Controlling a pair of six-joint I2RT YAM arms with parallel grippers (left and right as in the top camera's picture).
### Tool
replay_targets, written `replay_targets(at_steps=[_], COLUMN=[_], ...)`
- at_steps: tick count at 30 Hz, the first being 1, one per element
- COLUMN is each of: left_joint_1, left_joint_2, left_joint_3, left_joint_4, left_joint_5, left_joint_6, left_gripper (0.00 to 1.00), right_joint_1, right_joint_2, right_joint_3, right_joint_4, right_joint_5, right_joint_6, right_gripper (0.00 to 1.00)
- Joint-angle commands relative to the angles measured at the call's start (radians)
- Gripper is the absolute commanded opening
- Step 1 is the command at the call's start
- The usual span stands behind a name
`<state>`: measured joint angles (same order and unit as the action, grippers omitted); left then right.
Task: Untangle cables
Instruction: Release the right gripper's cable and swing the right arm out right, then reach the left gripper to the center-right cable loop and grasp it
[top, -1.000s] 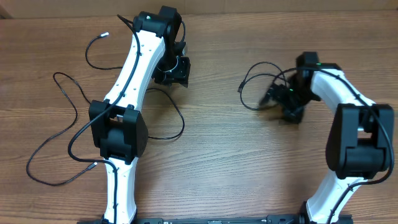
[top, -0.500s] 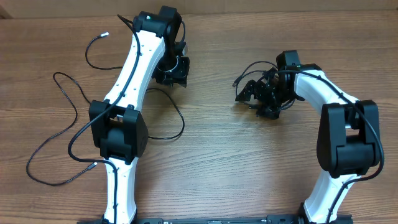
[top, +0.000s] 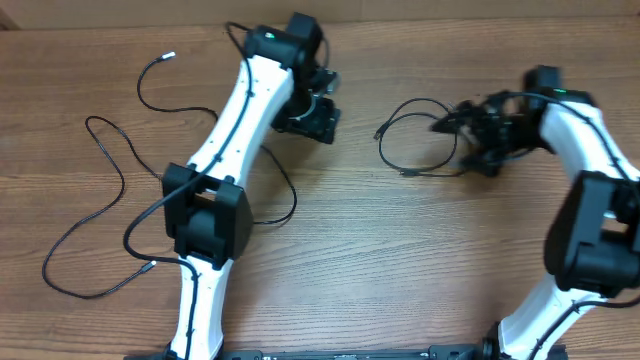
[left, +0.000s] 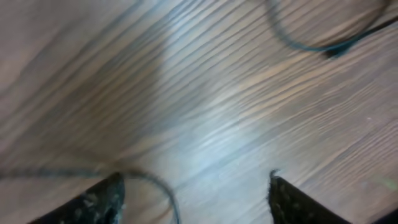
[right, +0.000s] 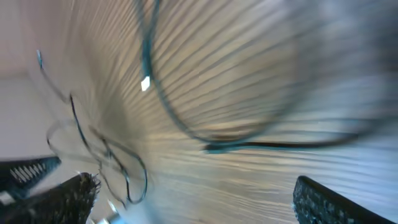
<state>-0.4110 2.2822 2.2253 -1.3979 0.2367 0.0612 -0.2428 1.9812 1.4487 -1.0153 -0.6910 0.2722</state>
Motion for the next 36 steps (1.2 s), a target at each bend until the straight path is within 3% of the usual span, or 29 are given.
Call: replay_targets(at_steps=[1,8,10,12,17,25,36], left_joint_1=[-0.059,-0.14,-0.156,-0.174,-0.225,-0.315,-0.371], left_joint_2=[0.001,0.001,0.001,0.002,0.002,0.003,0.003], left_joint_3=[0.006,0.006,0.006,0.006,0.006,-0.068,-0.26], left_joint_4=[0.05,0.156,0.185,0.215,0.247,0.276,0.53], left_joint_5=[0.025,0.023,0.023,0.025,0.027,0.027,0.026], left_joint_6=[0.051,0.047,0.048,0.068,0.312,0.605,0.628], left_gripper=[1.0,1.0,0.85,0.81,0.77,0.72,0.72], right_joint_1=[-0.11,-0.302,-0.341,-0.371,-0.415,-0.416,-0.416], right_joint_2=[-0.024,-0.024,-0.024,-0.024,-0.024,-0.024,-0.024], right_joint_3=[0.018,0.018,0.018,0.018,0.018,0.018,0.018], right_joint_4=[-0.013,0.002,0.024,0.051,0.114,0.14,0.14], right_joint_5=[0.072,0.248,0.276,0.295,0.298,0.298,0.298], right_joint_6=[-0.011,-0.011,-0.012,-0.011,-0.011,-0.011,-0.011], right_gripper=[1.0,1.0,1.0,1.0,1.0,1.0,1.0])
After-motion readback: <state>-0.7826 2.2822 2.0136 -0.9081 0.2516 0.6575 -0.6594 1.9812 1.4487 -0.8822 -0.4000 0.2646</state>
